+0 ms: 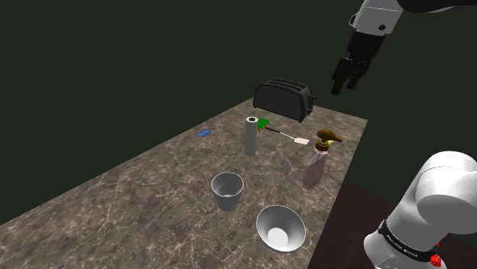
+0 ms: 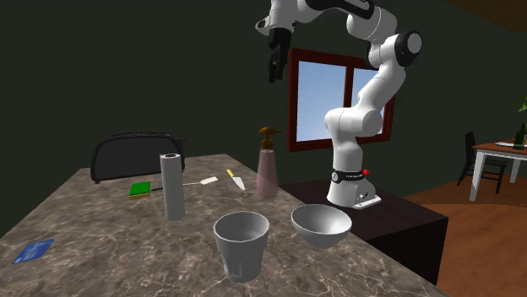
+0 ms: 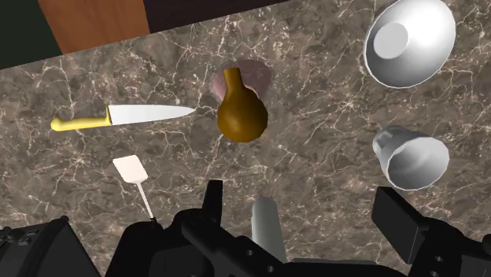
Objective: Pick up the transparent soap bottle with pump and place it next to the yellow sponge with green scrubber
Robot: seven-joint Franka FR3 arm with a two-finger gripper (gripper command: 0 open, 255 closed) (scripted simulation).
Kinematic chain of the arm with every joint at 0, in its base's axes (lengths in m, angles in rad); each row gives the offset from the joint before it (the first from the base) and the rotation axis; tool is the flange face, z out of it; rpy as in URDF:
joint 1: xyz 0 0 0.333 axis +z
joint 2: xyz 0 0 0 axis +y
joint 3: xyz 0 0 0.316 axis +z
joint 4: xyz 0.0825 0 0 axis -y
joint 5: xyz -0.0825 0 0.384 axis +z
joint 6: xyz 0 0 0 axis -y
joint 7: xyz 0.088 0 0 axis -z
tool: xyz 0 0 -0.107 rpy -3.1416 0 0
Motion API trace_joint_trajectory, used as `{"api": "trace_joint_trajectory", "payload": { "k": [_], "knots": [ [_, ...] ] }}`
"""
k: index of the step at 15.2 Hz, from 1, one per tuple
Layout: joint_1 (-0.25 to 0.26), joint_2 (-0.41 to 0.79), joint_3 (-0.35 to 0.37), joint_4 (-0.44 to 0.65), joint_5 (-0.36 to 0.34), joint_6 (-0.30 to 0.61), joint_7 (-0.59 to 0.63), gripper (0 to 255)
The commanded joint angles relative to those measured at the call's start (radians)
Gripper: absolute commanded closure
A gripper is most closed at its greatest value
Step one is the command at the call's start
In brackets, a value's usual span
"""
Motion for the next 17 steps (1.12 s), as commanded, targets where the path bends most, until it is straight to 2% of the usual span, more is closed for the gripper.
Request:
{"api": "trace_joint_trajectory", "payload": {
  "k": [1,8,13,14,17],
  "knots": [
    [0.0,0.0,0.0,0.0,0.0,0.0,0.0,0],
    [-0.027,-0.2,-0.078,-0.357,-0.013,0.259,-0.046,0],
    [-0.063,-0.302,-0.154,-0.584,-0.036,0.452,-0.094,0],
    [-0.072,-0.315,-0.171,-0.625,-0.042,0.492,-0.105,0],
    [-0.07,-0.291,-0.176,-0.654,-0.045,0.546,-0.105,0]
  ]
}}
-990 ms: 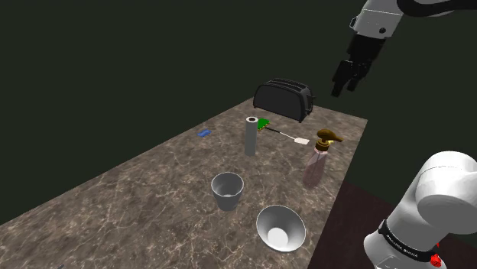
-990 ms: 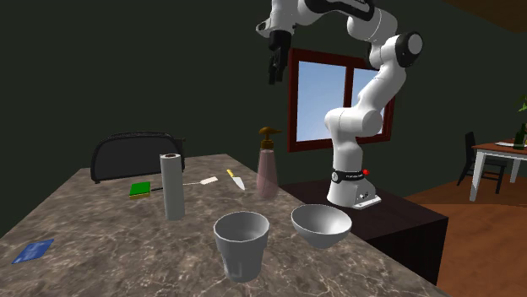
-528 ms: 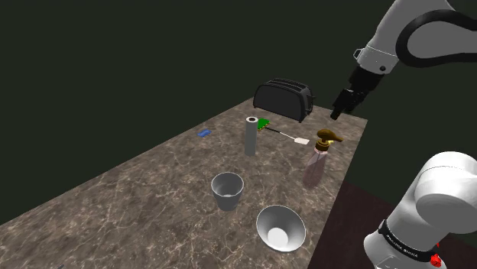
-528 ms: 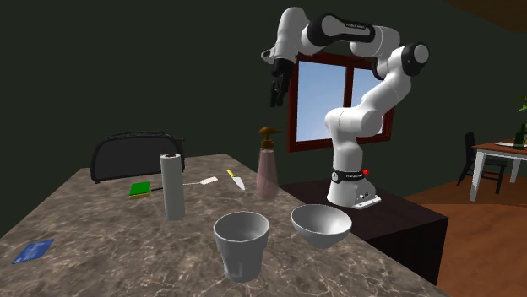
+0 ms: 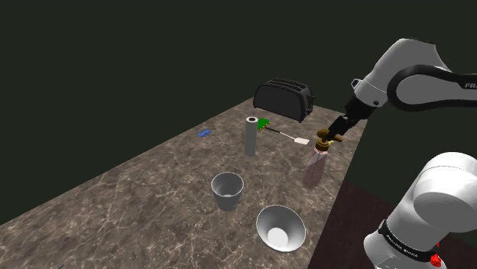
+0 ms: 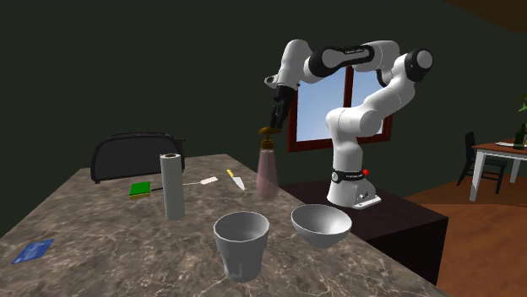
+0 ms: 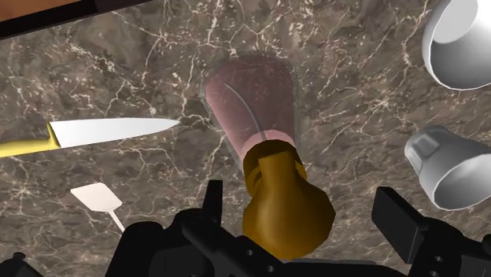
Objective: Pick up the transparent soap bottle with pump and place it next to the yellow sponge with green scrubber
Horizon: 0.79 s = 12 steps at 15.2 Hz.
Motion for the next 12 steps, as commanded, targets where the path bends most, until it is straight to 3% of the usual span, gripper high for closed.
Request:
{"api": "trace_joint_trajectory", "payload": {
  "k": [1,5,12],
  "knots": [
    [-0.001,0.015,-0.008,-0.025,-0.004,0.043,-0.004,0],
    [0.002,0.052,-0.015,-0.057,-0.008,0.112,-0.004,0],
    [0.002,0.051,-0.015,-0.057,-0.008,0.111,-0.004,0]
  ]
}}
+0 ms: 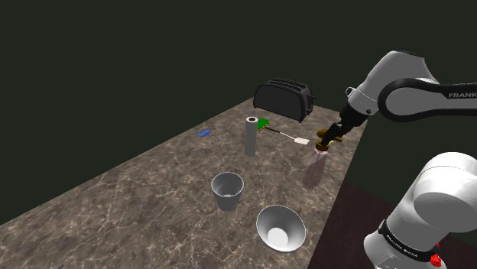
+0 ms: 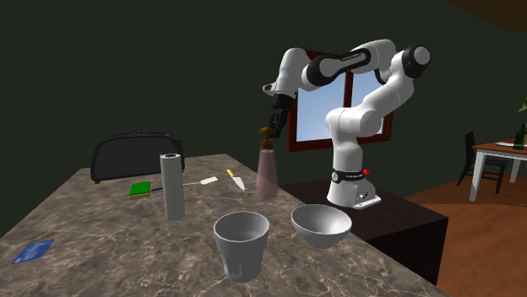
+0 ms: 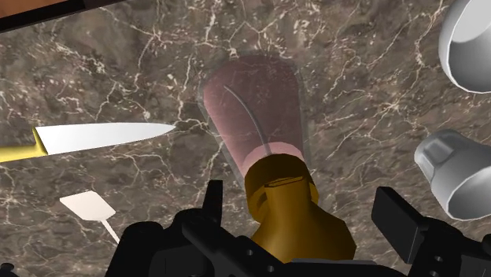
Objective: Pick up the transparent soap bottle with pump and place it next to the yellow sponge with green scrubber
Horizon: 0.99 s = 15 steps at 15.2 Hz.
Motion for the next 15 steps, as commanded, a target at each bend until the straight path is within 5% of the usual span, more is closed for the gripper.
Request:
{"api": "trace_joint_trajectory", "payload": {
  "k": [1,2,15],
  "knots": [
    [0.0,0.0,0.0,0.0,0.0,0.0,0.0,0],
    [0.0,0.0,0.0,0.0,0.0,0.0,0.0,255],
    [0.007,-0.013,0.012,0.049,0.009,-0.06,0.007,255]
  ]
}}
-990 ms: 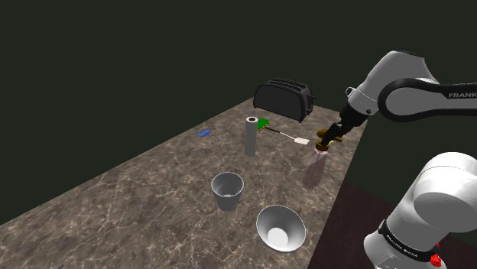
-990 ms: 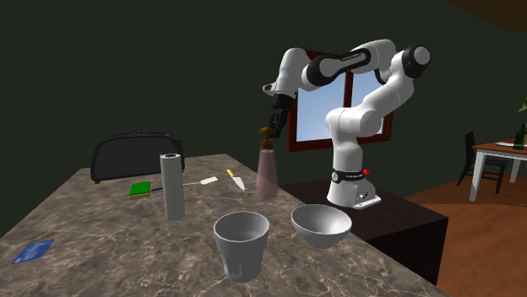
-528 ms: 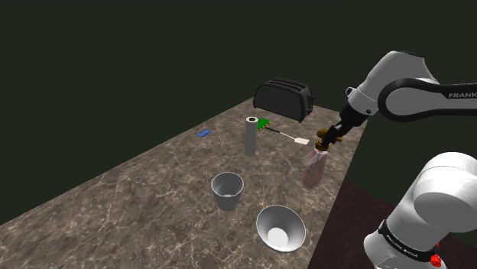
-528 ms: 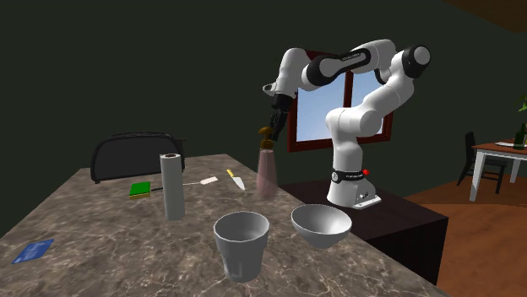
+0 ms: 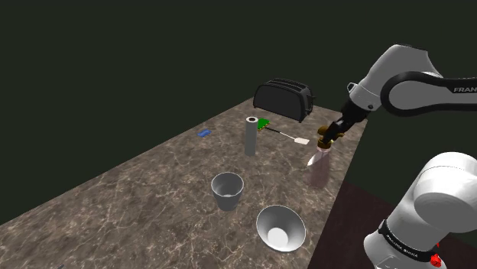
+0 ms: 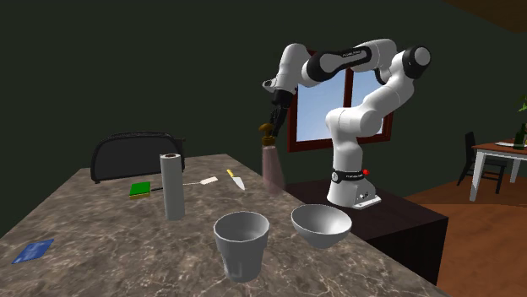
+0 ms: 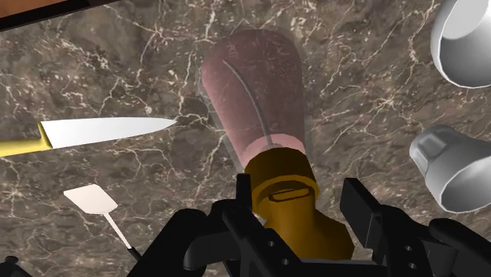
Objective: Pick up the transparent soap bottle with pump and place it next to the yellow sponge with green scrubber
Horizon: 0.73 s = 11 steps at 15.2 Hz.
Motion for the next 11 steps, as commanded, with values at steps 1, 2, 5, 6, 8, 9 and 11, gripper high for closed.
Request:
{"api": "trace_joint_trajectory", "payload": {
  "k": [1,2,5,6,8,9,11],
  "knots": [
    [0.003,-0.006,0.006,0.026,0.004,-0.031,0.003,255],
    [0.005,-0.008,0.009,0.039,0.007,-0.045,0.005,255],
    [0.01,-0.01,0.016,0.078,0.013,-0.087,0.01,255],
    [0.012,-0.011,0.019,0.091,0.015,-0.1,0.011,255],
    [0.015,-0.01,0.024,0.118,0.019,-0.126,0.014,255],
    [0.017,-0.009,0.026,0.131,0.021,-0.139,0.015,255],
    [0.02,-0.007,0.03,0.159,0.024,-0.164,0.018,255]
  ]
}}
